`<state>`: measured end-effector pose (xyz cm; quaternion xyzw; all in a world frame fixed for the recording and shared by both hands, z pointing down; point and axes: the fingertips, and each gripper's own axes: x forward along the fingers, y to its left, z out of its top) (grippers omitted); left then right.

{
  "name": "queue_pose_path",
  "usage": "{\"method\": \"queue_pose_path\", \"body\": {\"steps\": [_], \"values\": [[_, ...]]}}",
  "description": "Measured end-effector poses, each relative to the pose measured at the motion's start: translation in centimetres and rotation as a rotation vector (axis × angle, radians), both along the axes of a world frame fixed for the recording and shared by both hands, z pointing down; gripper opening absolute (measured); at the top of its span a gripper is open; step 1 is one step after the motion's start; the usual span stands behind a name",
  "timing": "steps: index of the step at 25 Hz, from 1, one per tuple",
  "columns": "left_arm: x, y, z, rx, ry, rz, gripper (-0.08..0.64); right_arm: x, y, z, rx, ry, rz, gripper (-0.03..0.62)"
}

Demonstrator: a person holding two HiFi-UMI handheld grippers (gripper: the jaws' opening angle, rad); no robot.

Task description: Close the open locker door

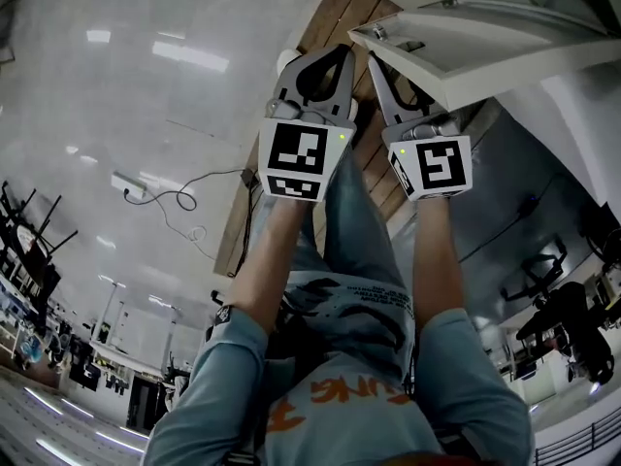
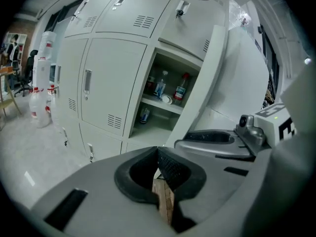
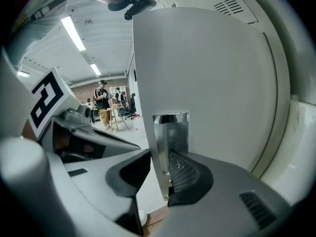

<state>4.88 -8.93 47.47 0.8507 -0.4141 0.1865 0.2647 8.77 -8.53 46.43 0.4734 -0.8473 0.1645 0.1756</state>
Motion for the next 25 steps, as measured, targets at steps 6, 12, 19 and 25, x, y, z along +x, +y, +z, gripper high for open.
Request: {"method": "queue_pose_path", "body": {"steps": [6, 12, 19, 25], "values": [[-1.0, -2.1, 0.2, 0.013, -0.004, 0.018, 0.021, -0.8, -2.6, 0.4, 0.0, -0.02, 0.096, 0.124], [-1.9, -4.8, -0.6, 0.026, 0.005, 0.014, 0.021, -1.6, -5.8, 0.1, 0.012, -0.034, 0.16, 0.124], [-2.7, -7.9, -0.5, 0.034, 0.014, 0.017, 0.021, -2.4, -10.0, 0.1, 0.02, -0.033, 0.195, 0.117], [-2.4, -10.8, -0.2, 0.044, 0.034, 0.024, 0.021, -2.3, -13.5, 0.8, 0.04, -0.011, 0.222, 0.097]]}}
